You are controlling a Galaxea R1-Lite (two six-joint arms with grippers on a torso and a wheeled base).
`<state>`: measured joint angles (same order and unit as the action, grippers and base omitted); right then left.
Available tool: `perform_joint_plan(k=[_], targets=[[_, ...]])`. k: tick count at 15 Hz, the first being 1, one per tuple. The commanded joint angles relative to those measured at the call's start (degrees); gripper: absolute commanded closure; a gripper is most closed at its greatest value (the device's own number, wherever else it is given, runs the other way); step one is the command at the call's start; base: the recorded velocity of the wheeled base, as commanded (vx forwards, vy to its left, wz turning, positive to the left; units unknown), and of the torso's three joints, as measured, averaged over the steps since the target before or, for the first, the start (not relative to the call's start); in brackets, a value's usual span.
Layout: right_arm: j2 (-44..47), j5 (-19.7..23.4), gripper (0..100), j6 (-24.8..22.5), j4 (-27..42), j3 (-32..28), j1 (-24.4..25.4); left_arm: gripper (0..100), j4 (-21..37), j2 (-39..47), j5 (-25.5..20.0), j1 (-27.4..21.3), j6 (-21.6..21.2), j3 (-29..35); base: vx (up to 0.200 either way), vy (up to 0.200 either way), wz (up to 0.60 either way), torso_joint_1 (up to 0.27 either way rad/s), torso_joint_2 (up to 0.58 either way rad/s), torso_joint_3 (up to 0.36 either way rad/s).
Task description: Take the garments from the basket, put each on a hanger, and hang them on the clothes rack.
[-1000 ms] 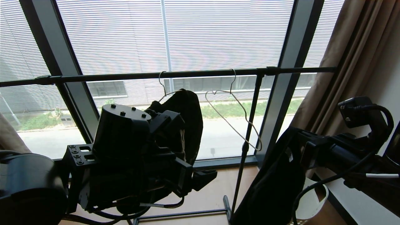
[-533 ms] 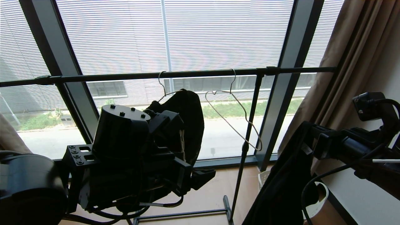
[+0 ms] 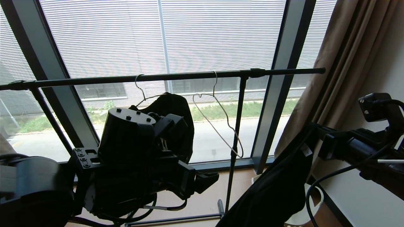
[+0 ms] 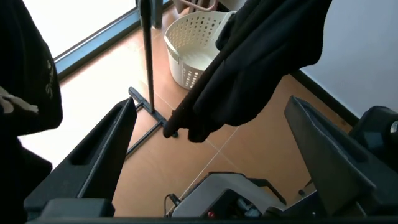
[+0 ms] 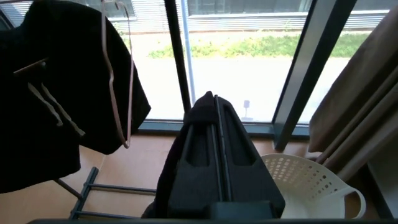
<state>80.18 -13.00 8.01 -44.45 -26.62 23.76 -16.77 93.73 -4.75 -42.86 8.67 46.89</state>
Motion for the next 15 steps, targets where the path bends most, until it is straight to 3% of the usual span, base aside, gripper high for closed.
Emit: perform_joint_plan(k=[1,9,15], targets=[[0.0,0.1,100,0.0,-0.1,-0.1,0.1,0,0.0,1.0,0.0,0.0,-0.1,1.3,0.000,0.000,0.00,0.000,0.00,0.000],[-0.2,0.1,100,0.0,-0.2,-0.3,0.2,0,0.1,23.1,3.2,0.2,0.1,28.0,0.000,0.000,0.00,0.000,0.00,0.000],[0.2,0.1,100,0.0,-0.2,-0.1,0.2,0,0.1,29.2,3.2,1.4,0.1,35.1,0.000,0.000,0.00,0.000,0.00,0.000]])
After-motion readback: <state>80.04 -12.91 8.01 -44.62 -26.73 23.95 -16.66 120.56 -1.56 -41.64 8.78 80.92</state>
